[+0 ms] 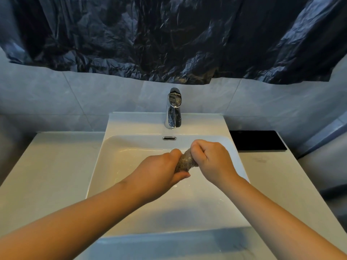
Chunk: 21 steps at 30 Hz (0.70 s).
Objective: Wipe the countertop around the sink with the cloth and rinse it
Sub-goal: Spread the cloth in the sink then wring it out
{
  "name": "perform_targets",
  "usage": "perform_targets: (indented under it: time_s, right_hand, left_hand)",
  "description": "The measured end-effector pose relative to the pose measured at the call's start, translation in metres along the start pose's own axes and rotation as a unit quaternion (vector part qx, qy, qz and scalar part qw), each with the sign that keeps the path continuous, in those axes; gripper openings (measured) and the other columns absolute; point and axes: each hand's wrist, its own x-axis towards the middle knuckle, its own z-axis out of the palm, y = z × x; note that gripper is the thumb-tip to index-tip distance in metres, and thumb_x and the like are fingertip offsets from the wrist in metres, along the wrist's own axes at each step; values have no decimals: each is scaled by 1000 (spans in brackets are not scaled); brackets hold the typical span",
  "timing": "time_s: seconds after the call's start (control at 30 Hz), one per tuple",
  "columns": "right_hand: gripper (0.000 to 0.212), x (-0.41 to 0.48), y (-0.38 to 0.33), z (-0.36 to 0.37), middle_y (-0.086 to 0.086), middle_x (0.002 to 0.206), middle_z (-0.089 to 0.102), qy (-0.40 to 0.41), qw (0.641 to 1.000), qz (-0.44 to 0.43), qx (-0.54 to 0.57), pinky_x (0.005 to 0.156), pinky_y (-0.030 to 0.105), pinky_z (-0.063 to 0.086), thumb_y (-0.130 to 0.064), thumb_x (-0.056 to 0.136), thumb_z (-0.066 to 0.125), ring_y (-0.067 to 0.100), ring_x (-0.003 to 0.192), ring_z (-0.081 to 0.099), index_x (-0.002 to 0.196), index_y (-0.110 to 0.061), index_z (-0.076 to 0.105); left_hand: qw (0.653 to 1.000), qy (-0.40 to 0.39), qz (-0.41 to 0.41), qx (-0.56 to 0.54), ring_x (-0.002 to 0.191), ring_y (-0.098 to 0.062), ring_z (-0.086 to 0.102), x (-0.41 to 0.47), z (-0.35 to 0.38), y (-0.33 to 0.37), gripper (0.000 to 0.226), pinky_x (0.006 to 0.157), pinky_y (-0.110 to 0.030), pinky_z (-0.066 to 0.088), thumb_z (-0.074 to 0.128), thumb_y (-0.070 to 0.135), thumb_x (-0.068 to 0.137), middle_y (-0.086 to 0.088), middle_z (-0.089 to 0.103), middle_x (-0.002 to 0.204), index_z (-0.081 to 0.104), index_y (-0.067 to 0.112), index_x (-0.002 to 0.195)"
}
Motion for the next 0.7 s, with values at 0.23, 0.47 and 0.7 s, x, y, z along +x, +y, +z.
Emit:
perform_targets:
  time_s: [0.23, 0.47, 0.7]
  right_hand:
    - [43, 2, -6, 6, 7, 59, 53, -250, 935, 216, 130, 59, 27, 35, -30, 96, 28, 14, 54, 40, 62, -12, 49]
    - [43, -24, 6, -5, -20, 104, 59, -29, 986, 63, 150, 68, 10, 43, -59, 95, 28, 0, 82, 58, 126, -37, 48]
    - [36, -40, -4, 5, -7, 105, 65, 78, 980, -81, 163, 72, 15, 50, -36, 93, 41, 8, 90, 62, 114, -18, 63]
  left_hand:
    - [998, -8, 37, 43, 66, -14, 50, -1, 15, -12, 36, 59, -28, 40, 44, 55, 92, 3, 61, 89, 47, 22, 106]
    - [843, -112, -114, -513, 44, -12, 40, -1, 10, -25, 31, 42, -20, 29, 58, 37, 91, -2, 49, 60, 51, 8, 86]
    - [621, -387, -106, -673, 45, -6, 31, 1, 4, -29, 35, 41, -17, 18, 49, 42, 90, 2, 38, 62, 52, 10, 104]
